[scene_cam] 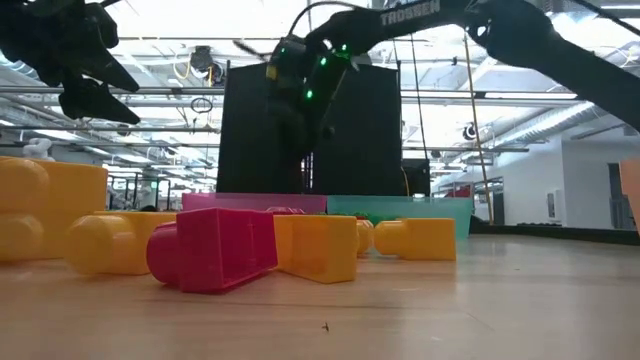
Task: Sort blocks
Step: Put the red game piece into the red bin
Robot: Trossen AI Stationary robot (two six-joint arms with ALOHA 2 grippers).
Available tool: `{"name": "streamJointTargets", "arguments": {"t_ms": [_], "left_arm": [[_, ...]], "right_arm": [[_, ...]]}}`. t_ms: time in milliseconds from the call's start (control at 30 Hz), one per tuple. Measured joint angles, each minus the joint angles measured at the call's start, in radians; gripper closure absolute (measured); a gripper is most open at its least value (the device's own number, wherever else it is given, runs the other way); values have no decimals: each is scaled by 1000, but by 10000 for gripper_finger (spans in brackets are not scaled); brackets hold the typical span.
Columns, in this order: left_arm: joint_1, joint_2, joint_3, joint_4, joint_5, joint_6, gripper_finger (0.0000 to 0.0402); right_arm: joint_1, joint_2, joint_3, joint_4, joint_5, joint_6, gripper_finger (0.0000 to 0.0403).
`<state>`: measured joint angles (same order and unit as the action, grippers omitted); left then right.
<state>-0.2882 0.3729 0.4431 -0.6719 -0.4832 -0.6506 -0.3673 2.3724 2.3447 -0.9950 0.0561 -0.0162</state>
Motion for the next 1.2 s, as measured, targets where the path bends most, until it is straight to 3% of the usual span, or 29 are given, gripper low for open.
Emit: {"name": "streamJointTargets", "arguments": {"t_ms": [167,300,400,600,933,1200], "left_arm": [[0,0,0,0,2,0,40],[0,0,0,0,4,0,40],[0,0,0,0,5,0,40],[0,0,0,-1,9,0,40],[0,0,0,-2,13,0,40],[0,0,0,-3,15,0,40]], "right_arm": [[55,-91,2,-142,-139,-12,118],[121,-110,-1,-366,-134,-37,107],[169,-109,-58,-421,-133,-32,106],[214,-106,-228,-369,-82,-36,105],[178,-104,-440,-138,-51,-10,105],[176,-105,-579,42,-127,78,115]]}}
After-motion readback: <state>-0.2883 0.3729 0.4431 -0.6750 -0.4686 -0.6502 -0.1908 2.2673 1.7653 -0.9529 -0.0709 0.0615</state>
